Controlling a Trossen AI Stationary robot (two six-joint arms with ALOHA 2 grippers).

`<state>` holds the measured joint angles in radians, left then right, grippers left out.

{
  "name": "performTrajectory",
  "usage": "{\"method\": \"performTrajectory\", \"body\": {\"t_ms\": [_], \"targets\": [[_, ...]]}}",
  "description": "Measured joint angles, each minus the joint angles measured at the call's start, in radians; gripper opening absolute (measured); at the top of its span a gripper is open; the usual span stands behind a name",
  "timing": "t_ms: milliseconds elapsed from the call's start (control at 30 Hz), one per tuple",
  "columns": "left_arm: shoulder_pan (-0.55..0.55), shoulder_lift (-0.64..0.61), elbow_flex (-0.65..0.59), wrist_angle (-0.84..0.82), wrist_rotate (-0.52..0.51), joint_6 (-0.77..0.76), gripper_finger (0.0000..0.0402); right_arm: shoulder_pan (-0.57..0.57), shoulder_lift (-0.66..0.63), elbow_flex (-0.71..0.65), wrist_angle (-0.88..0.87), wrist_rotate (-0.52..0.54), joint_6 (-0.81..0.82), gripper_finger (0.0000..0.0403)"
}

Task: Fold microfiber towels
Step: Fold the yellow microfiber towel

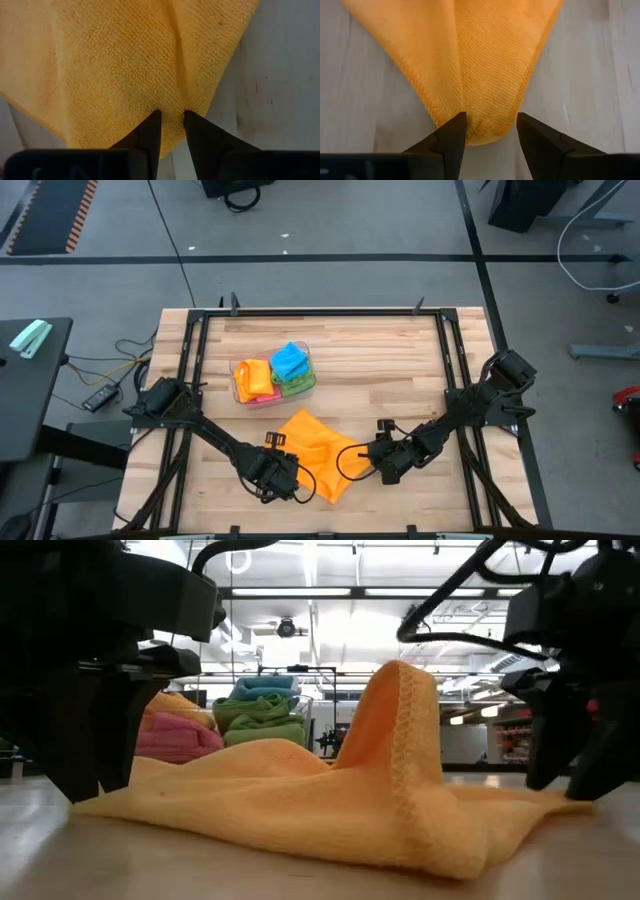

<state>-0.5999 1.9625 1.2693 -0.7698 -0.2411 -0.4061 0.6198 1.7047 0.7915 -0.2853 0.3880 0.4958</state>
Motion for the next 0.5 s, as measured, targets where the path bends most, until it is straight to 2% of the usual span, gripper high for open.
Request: {"method": "performTrajectory", "body": {"t_ms": [100, 267, 367, 500], "targets": [[0.0, 0.0, 0.0, 0.002, 0.001, 0.004, 0.0094, 0.005, -0.047, 0.006, -0.024, -0.031, 0.003, 0.0185], [0.0, -0.008, -0.001, 0.024, 0.005, 0.01, 0.0089, 0.014, -0.116, 0.036, -0.006, -0.004, -0.015, 0.0185], [0.0, -0.008, -0.001, 0.028, 0.005, 0.006, 0.0085, 0.023, -0.13, 0.04, 0.082, 0.047, -0.059, 0.0185], [0.0, -0.009, -0.001, 0.031, 0.005, 0.006, 0.0082, 0.025, -0.089, 0.041, 0.228, 0.056, -0.133, 0.0185]]}}
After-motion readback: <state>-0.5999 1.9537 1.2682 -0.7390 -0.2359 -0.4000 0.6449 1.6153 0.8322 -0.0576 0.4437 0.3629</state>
